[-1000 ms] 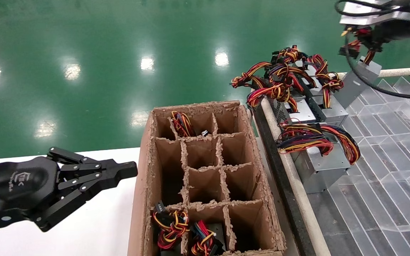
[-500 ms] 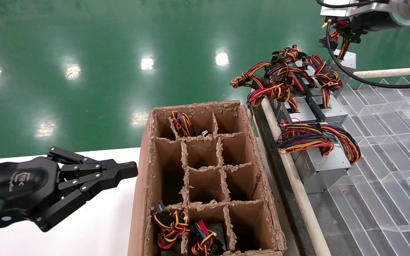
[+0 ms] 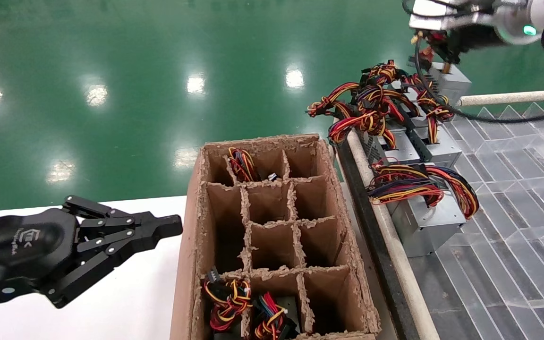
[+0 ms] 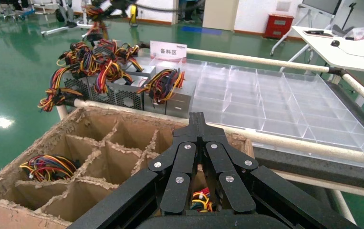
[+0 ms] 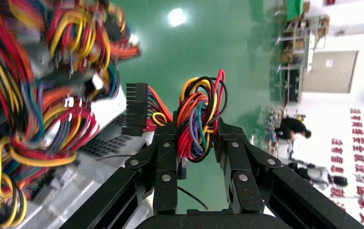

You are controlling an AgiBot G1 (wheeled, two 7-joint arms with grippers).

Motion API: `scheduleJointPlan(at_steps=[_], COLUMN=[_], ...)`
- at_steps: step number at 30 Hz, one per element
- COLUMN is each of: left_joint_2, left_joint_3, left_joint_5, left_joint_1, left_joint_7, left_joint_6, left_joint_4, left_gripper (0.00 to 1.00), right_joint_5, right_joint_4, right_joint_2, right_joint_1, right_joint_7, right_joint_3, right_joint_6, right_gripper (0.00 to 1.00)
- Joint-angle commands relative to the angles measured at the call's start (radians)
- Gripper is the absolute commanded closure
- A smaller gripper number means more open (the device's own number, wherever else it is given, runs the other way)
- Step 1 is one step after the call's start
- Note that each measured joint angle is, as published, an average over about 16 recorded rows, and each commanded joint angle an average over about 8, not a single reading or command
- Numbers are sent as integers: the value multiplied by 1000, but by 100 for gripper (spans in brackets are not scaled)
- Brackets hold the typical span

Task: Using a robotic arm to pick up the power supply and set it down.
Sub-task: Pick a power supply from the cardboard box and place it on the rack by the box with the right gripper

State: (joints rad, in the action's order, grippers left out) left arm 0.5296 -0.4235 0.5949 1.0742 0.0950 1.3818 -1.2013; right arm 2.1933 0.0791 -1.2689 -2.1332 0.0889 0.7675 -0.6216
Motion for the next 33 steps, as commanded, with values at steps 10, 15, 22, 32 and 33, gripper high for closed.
scheduleJointPlan(at_steps=[10, 15, 22, 32, 33], left_joint_2=[0, 0, 0, 0, 0], left_joint_3=[0, 0, 0, 0, 0], left_joint_5=[0, 0, 0, 0, 0], left_joint_1=[0, 0, 0, 0, 0], left_joint_7=[0, 0, 0, 0, 0], left_joint_6=[0, 0, 0, 0, 0], left_joint_4=[0, 0, 0, 0, 0], left_gripper=[100, 100, 100, 100, 100], right_joint_5=[33, 46, 66, 55, 51], right_joint_4=[-79, -93, -101, -62, -56], right_joint_2=[-7, -14, -28, -54, -56], right_joint_1=[20, 31, 39, 97, 102], right_joint_7=[-50, -75, -104, -81, -77], right_joint_3=[20, 29, 44, 37, 34], right_joint_6=[149, 200, 252, 218, 215], right_gripper=[100, 100, 100, 100, 100])
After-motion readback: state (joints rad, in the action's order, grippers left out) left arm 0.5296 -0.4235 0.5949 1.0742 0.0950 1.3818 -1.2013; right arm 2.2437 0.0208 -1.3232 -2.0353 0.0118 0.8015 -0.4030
